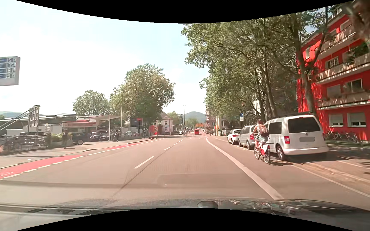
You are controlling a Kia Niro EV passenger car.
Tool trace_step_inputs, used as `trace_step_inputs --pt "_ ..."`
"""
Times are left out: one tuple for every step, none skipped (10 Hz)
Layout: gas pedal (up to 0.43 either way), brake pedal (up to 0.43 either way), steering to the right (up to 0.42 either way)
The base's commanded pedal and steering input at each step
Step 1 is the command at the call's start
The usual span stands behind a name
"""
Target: Follow the waypoints while adhering to traffic rules and regulations
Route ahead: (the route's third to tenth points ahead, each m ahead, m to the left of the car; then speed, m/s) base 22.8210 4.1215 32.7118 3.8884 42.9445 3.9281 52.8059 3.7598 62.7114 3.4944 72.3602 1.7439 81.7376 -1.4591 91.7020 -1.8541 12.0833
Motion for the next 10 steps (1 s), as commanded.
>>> trace_step_inputs --pt "0.079 0.000 0.010" --pt "0.020 0.000 0.010" --pt "0.000 0.000 0.010" --pt "0.000 0.000 0.009" --pt "0.000 0.000 0.008" --pt "0.000 0.000 0.006" --pt "0.000 0.000 0.006" --pt "0.000 0.000 0.006" --pt "0.000 0.000 0.006" --pt "0.000 0.000 0.006"
